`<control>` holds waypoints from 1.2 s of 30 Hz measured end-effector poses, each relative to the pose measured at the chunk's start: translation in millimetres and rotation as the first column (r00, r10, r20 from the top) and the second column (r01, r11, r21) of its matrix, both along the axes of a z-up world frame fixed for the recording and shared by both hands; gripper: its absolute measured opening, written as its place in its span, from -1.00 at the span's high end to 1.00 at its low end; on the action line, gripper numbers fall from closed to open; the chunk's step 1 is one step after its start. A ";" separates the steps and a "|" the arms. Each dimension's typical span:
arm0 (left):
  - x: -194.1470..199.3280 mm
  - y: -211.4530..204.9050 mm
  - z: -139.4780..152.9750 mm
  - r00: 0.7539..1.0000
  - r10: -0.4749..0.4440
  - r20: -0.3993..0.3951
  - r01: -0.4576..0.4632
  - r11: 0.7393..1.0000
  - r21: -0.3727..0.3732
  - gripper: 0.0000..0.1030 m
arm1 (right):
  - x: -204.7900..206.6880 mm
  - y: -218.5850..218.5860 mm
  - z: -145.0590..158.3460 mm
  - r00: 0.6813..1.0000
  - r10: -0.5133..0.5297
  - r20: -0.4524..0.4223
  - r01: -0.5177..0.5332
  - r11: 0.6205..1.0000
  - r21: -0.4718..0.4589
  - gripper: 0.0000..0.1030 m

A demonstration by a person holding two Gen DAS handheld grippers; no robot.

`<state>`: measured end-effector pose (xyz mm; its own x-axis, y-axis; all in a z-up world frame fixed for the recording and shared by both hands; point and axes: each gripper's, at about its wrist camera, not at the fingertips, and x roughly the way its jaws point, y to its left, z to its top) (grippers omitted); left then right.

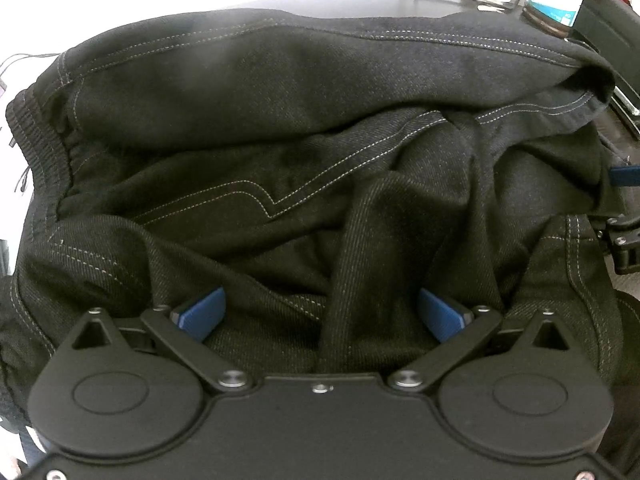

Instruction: Fold clothes

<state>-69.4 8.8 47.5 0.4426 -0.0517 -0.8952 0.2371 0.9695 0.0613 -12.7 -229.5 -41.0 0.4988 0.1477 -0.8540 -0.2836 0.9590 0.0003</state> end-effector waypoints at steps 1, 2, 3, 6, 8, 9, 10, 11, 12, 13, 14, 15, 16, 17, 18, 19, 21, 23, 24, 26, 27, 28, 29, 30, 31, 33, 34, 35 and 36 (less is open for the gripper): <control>0.1 1.7 0.4 1.000 0.001 -0.002 -0.001 1.000 0.001 -1.00 | -0.7 -0.2 -0.1 1.000 -0.003 -0.002 0.003 1.000 -0.001 -0.99; 3.7 2.1 2.6 1.000 0.001 -0.004 -0.001 1.000 0.002 -1.00 | -1.3 -0.1 -0.2 1.000 -0.006 -0.003 0.006 1.000 -0.001 -0.99; 3.3 1.4 3.6 1.000 0.001 -0.006 -0.001 1.000 0.003 -1.00 | -1.6 -0.3 -0.2 1.000 -0.008 -0.003 0.008 1.000 -0.002 -0.99; 5.1 -0.5 3.8 1.000 -0.001 -0.015 0.001 1.000 0.007 -1.00 | -3.7 -0.7 0.2 1.000 -0.010 0.003 0.010 1.000 -0.001 -0.99; 6.0 -0.6 5.8 1.000 -0.001 -0.020 0.002 1.000 0.007 -1.00 | -4.2 -0.7 -0.2 1.000 -0.014 0.005 0.014 1.000 0.000 -0.99; 6.0 -1.6 5.7 1.000 -0.002 -0.019 0.002 1.000 0.007 -1.00 | -5.1 -0.1 -0.2 1.000 -0.016 0.005 0.016 1.000 -0.001 -0.99; 5.3 -1.8 6.3 1.000 -0.002 -0.016 0.002 1.000 0.006 -1.00 | -5.8 0.3 -0.2 1.000 -0.017 0.005 0.017 1.000 0.000 -0.99; 4.8 -2.2 6.9 1.000 -0.003 -0.014 0.003 1.000 0.006 -1.00 | -5.5 0.2 -0.3 1.000 -0.018 0.005 0.018 1.000 0.001 -0.98; 4.0 -2.4 7.2 1.000 -0.005 -0.011 0.005 1.000 0.005 -1.00 | -5.2 0.1 -0.4 1.000 -0.018 0.006 0.018 1.000 0.002 -0.98; 3.3 -2.7 7.5 1.000 -0.006 -0.009 0.006 1.000 0.004 -1.00 | -5.1 0.0 -0.4 1.000 -0.017 0.007 0.017 1.000 0.003 -0.95; 3.1 -2.4 8.2 1.000 -0.008 -0.007 0.008 1.000 0.003 -1.00 | -5.5 0.2 0.1 1.000 -0.012 0.009 0.012 1.000 0.004 -0.89; 2.4 0.7 9.1 1.000 -0.010 -0.005 0.010 1.000 0.003 -1.00 | -6.2 0.4 0.8 1.000 -0.006 0.011 0.006 1.000 0.006 -0.84; 1.5 0.0 8.9 1.000 -0.011 -0.004 0.011 1.000 0.002 -1.00 | -8.2 1.0 2.0 1.000 0.003 0.014 -0.003 1.000 0.009 -0.75; 0.8 0.0 8.9 1.000 -0.013 -0.003 0.013 1.000 0.002 -1.00 | -10.1 1.5 3.2 1.000 0.011 0.018 -0.011 1.000 0.011 -0.65; 0.4 -0.3 9.6 1.000 -0.014 -0.002 0.014 1.000 0.002 -1.00 | -11.3 1.0 4.1 1.000 0.014 0.021 -0.014 1.000 0.013 -0.61; -0.1 -0.6 10.2 1.000 -0.015 -0.001 0.015 1.000 0.002 -1.00 | -12.5 0.5 5.0 1.000 0.017 0.025 -0.017 1.000 0.015 -0.51; -0.6 -0.4 6.0 1.000 -0.019 -0.001 0.019 1.000 0.002 -1.00 | -14.6 -1.1 6.9 0.999 0.021 0.032 -0.021 1.000 0.021 -0.30; -0.9 0.7 4.9 1.000 -0.023 -0.003 0.023 1.000 0.002 -1.00 | -13.9 -8.2 8.8 1.000 0.000 0.031 -0.002 0.999 0.044 0.04; -1.1 1.9 3.2 1.000 -0.025 -0.005 0.025 1.000 0.003 -1.00 | -13.6 -11.7 9.8 0.999 -0.010 0.031 0.008 0.998 0.055 0.12; -0.5 1.7 4.0 1.000 -0.027 -0.009 0.027 1.000 0.004 -1.00 | -13.1 -18.4 11.6 0.999 -0.030 0.030 0.028 0.997 0.077 0.31; 1.8 1.7 5.6 1.000 -0.028 -0.011 0.028 1.000 0.005 -1.00 | -13.1 -19.1 11.7 0.999 -0.036 0.030 0.034 0.996 0.081 0.33; 4.1 1.7 7.2 0.999 -0.030 -0.013 0.030 1.000 0.005 -1.00 | -13.2 -19.9 11.8 0.999 -0.042 0.030 0.040 0.995 0.086 0.36; 4.6 1.6 8.0 0.999 -0.030 -0.015 0.030 1.000 0.005 -1.00 | -13.3 -20.7 11.9 0.998 -0.049 0.030 0.046 0.995 0.091 0.37; 5.3 1.8 9.2 0.999 -0.031 -0.015 0.031 1.000 0.005 -1.00 | -13.4 -21.5 11.9 0.998 -0.055 0.030 0.052 0.994 0.096 0.37; 6.0 2.0 10.3 0.999 -0.032 -0.014 0.032 0.999 0.005 -1.00 | -13.6 -21.8 12.0 0.998 -0.060 0.031 0.057 0.993 0.099 0.37; 11.8 1.3 10.5 0.999 -0.035 -0.014 0.035 0.999 0.005 -1.00 | -15.0 -18.7 11.6 0.997 -0.061 0.040 0.058 0.995 0.087 0.38; 11.9 1.3 11.0 0.999 -0.037 -0.013 0.037 0.999 0.005 -1.00 | -14.9 -18.5 11.3 0.997 -0.064 0.043 0.060 0.994 0.087 0.38; 12.2 1.4 11.4 0.999 -0.040 -0.013 0.040 0.999 0.005 -1.00 | -14.9 -18.2 11.0 0.997 -0.066 0.046 0.062 0.994 0.087 0.39; 12.4 1.3 10.7 0.999 -0.044 -0.014 0.044 0.999 0.005 -1.00 | -15.0 -18.0 10.8 0.996 -0.069 0.048 0.064 0.994 0.087 0.39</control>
<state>-57.0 10.2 58.2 0.4276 -0.0656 -0.9016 0.2802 0.9579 0.0632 -27.7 -247.5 -30.3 0.5527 0.1836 -0.8129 -0.2208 0.9728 0.0696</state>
